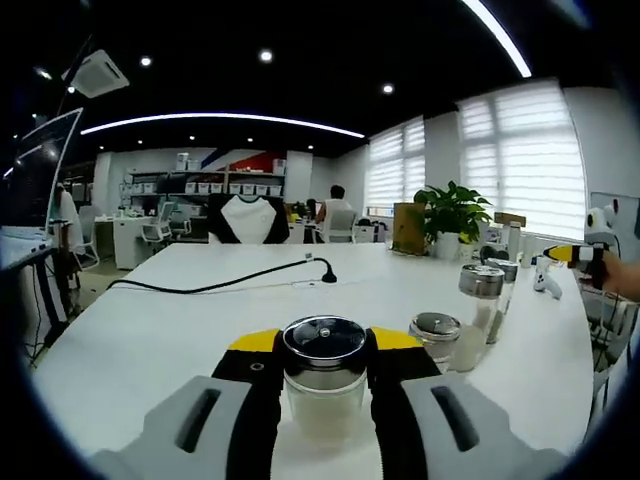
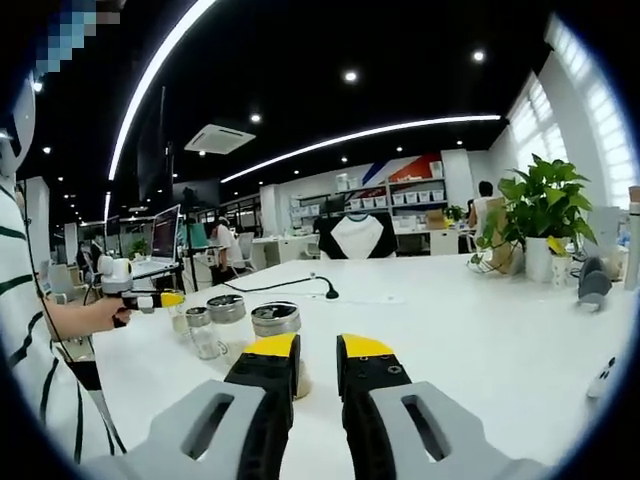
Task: Rotate the seasoning bottle until the label or dispensing opening points toward the visible target arrow and the bottle remains upright within the marked orientation range
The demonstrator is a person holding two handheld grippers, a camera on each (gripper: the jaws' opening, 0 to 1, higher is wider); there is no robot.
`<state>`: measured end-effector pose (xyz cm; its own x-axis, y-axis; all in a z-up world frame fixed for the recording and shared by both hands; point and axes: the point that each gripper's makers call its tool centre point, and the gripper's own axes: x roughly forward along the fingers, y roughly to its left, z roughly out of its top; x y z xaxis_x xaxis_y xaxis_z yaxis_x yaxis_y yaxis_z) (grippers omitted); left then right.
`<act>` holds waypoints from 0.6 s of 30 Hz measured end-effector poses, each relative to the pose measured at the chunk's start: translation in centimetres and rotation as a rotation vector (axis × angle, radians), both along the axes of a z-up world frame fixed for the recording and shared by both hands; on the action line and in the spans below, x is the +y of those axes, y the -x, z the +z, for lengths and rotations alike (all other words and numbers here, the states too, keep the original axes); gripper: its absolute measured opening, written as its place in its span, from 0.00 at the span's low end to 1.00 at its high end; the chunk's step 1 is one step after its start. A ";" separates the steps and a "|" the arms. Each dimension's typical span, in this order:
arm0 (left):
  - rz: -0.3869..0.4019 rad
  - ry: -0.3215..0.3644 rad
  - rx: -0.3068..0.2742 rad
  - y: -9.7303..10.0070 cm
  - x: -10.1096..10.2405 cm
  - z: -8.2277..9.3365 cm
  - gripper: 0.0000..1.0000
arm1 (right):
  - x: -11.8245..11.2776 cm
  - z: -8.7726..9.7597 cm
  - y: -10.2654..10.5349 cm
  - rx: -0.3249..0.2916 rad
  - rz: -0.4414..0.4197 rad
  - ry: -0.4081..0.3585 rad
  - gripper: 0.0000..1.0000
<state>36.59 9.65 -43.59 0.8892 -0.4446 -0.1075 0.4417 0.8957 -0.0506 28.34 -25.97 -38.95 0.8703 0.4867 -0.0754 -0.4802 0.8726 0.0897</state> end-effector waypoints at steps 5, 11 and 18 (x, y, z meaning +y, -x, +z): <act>-0.005 -0.006 -0.009 0.4 -0.5 -0.4 0.33 | -0.2 -0.1 0.1 0.002 -0.012 0.001 0.12; -0.007 -0.020 -0.009 0.2 -0.9 -1.1 0.33 | -0.2 0.0 0.0 0.000 -0.012 0.009 0.12; -0.010 -0.032 -0.043 0.4 -1.1 -1.1 0.34 | -0.5 -0.2 0.0 0.005 -0.027 0.025 0.12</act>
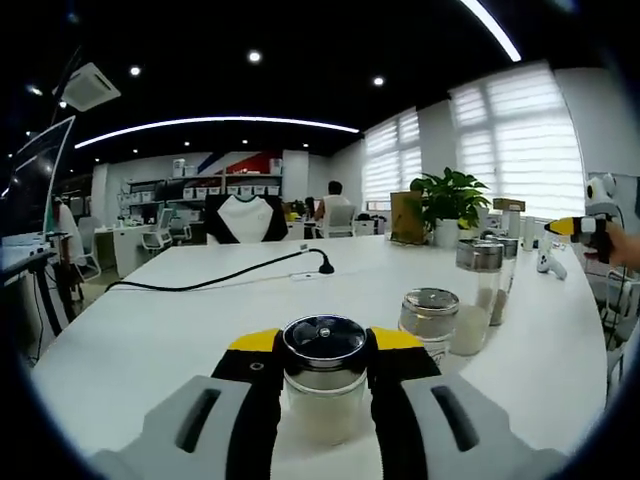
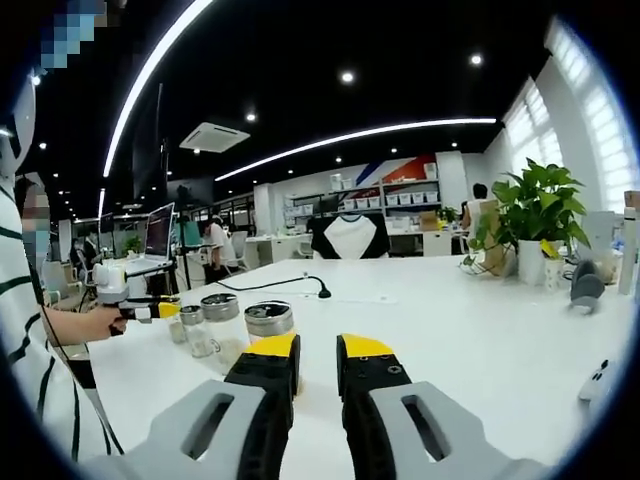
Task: Rotate the seasoning bottle until the label or dispensing opening points toward the visible target arrow and the bottle remains upright within the marked orientation range
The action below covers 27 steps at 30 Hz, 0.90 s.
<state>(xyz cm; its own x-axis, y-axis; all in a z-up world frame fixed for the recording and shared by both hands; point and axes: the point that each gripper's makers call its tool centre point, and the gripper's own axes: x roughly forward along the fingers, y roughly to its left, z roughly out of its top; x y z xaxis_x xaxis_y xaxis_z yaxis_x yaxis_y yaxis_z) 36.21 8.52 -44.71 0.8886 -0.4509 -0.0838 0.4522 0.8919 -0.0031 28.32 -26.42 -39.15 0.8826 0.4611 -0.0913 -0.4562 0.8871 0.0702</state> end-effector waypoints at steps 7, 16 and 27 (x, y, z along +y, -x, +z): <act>0.047 0.017 -0.031 -0.1 0.1 -0.4 0.34 | 0.3 -0.3 0.0 0.013 0.000 0.005 0.12; 0.152 0.015 -0.060 -0.3 0.2 -0.4 0.34 | 0.3 -0.6 0.2 0.023 0.007 0.020 0.12; 0.198 0.033 -0.051 -0.1 0.4 -0.4 0.36 | -1.1 -0.6 0.0 0.015 -0.047 0.013 0.15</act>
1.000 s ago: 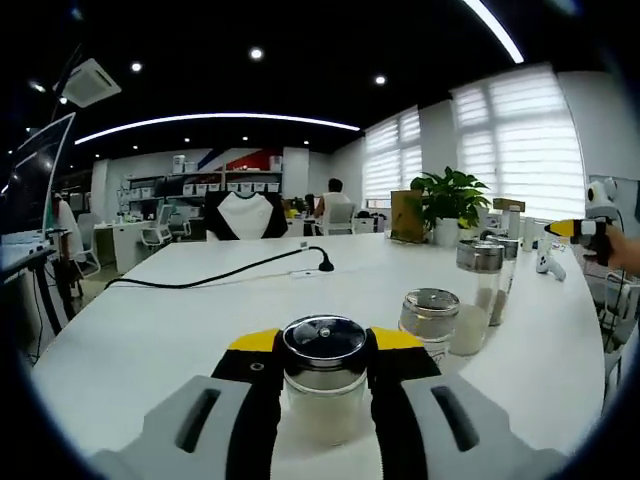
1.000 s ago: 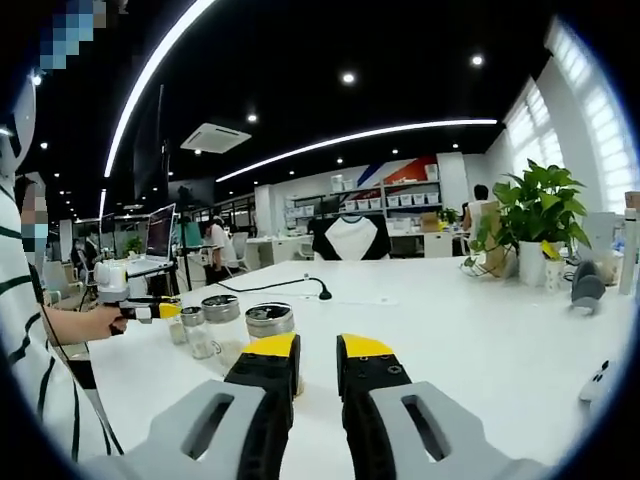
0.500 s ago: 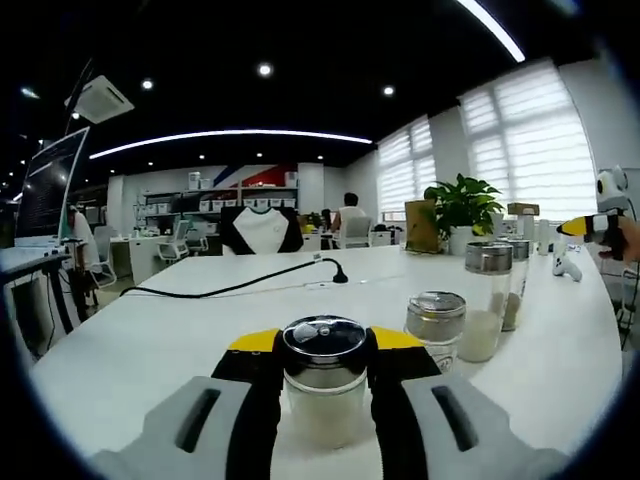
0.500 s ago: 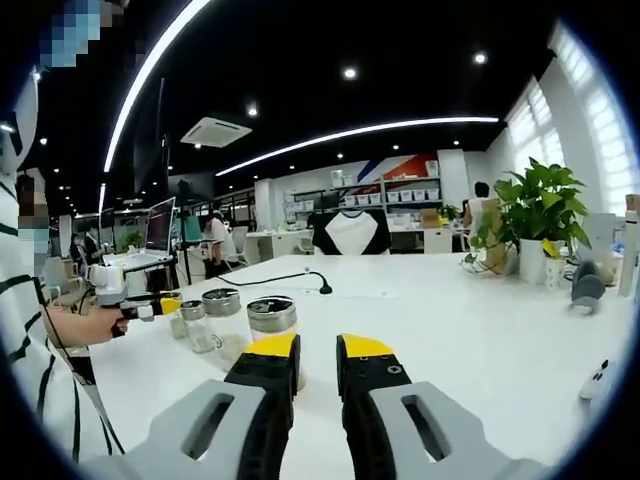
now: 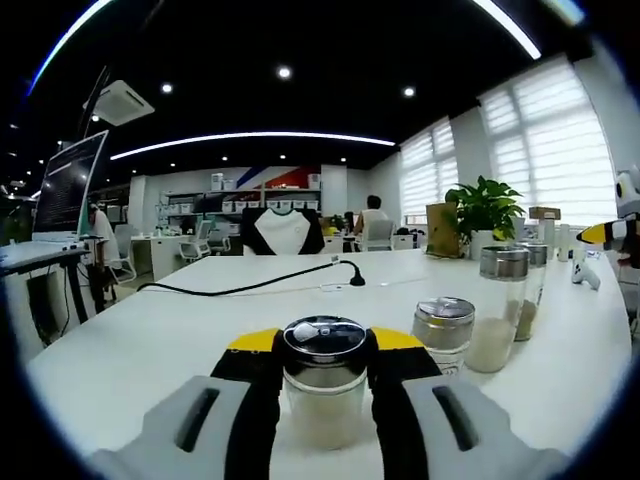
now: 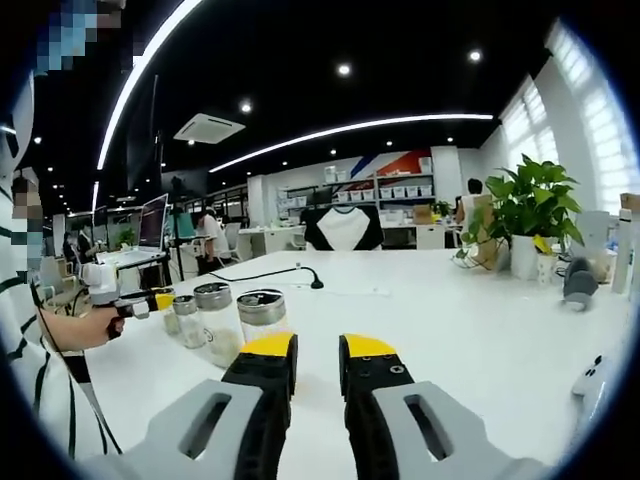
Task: Rotate the seasoning bottle until the label or dispensing opening points toward the visible target arrow and the bottle remains upright within the marked orientation range
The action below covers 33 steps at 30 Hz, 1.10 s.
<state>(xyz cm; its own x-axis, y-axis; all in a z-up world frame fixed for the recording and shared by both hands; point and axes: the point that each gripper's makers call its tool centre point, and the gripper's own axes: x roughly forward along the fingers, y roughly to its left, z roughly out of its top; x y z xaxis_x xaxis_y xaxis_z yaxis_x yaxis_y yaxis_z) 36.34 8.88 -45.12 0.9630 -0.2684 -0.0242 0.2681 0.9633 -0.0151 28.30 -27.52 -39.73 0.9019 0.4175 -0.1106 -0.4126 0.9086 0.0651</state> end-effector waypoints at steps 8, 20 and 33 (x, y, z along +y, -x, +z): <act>-0.126 0.014 -0.011 0.6 -0.6 1.1 0.44 | -0.2 0.3 -0.4 0.000 -0.010 -0.015 0.15; -0.421 0.091 0.013 1.1 -0.4 3.3 0.43 | 3.1 0.5 0.0 0.027 0.109 -0.021 0.15; -0.573 0.008 0.088 0.3 -0.8 0.8 0.41 | 3.5 0.2 -0.1 0.045 0.110 0.012 0.15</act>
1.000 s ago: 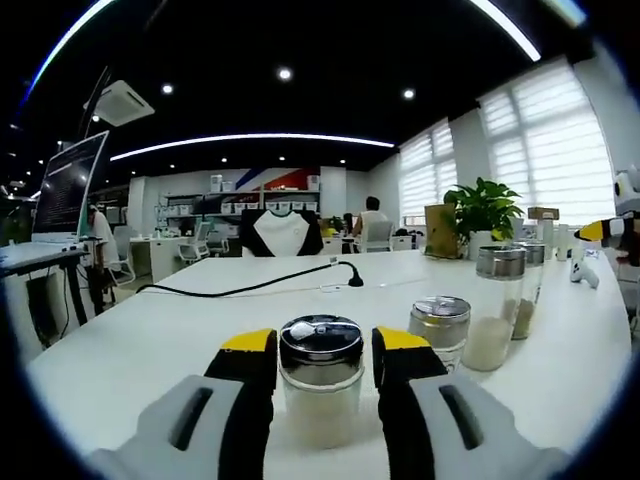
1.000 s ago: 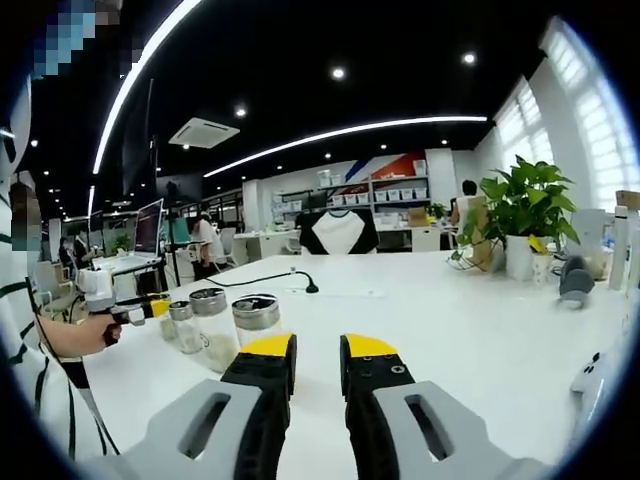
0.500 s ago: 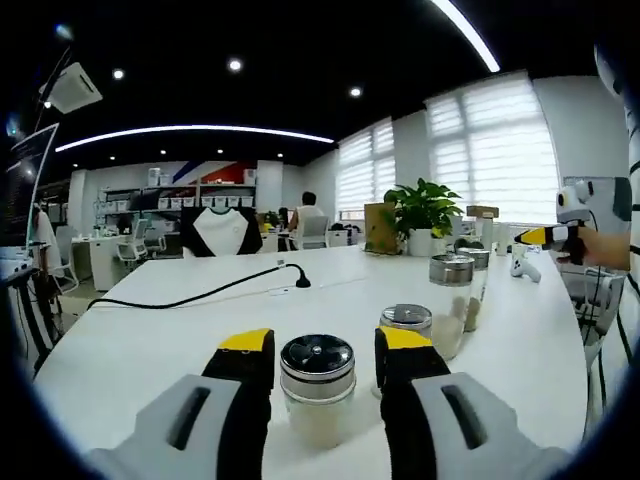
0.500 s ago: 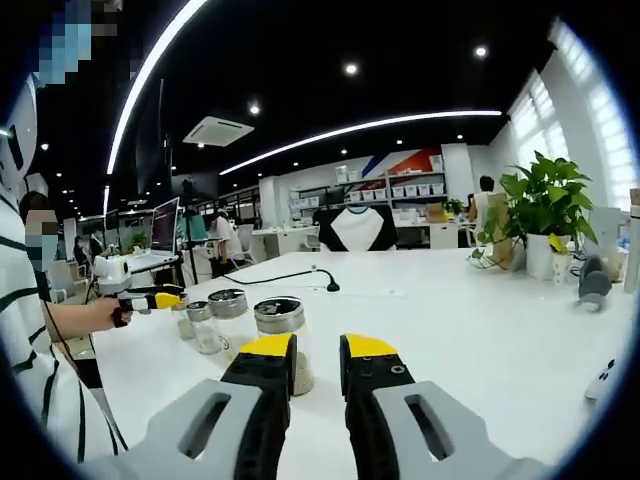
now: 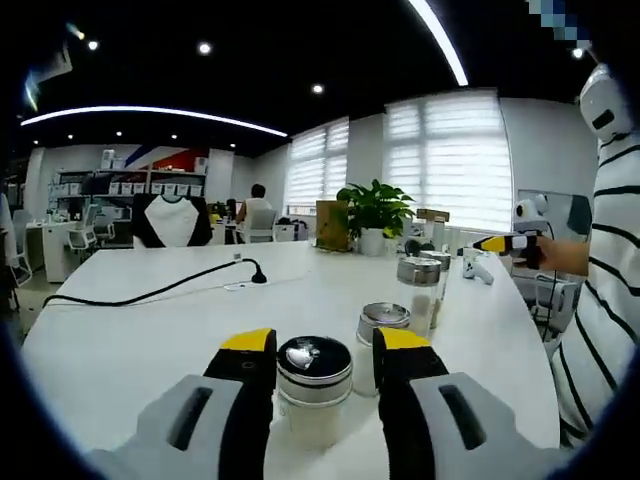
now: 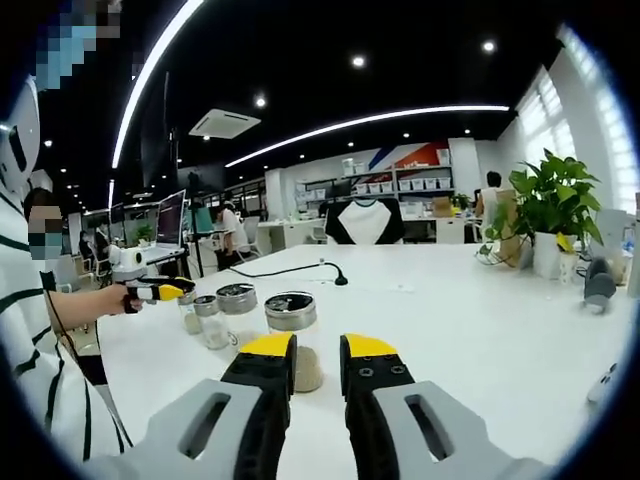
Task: Rotate the seasoning bottle until the label or dispensing opening points toward the visible target arrow and the bottle remains upright within the marked orientation range
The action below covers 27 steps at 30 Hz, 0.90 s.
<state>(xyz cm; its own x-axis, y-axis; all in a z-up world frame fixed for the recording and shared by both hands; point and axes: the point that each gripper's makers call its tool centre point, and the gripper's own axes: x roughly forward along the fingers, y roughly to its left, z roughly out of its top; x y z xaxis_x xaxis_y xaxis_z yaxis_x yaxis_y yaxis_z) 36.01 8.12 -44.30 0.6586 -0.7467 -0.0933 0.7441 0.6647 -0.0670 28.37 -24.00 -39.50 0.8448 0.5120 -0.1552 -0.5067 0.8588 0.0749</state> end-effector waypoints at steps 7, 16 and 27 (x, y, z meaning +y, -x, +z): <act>0.009 -0.039 -0.003 -0.1 0.0 -1.1 0.34 | 0.0 0.3 -0.2 -0.005 -0.003 0.001 0.15; 0.066 -0.024 0.007 -0.1 0.3 -1.6 0.34 | -0.2 0.5 -0.8 -0.012 -0.009 0.018 0.15; 0.144 -0.034 -0.013 0.2 -0.2 -1.2 0.33 | 0.3 0.7 -0.9 -0.023 0.013 0.023 0.15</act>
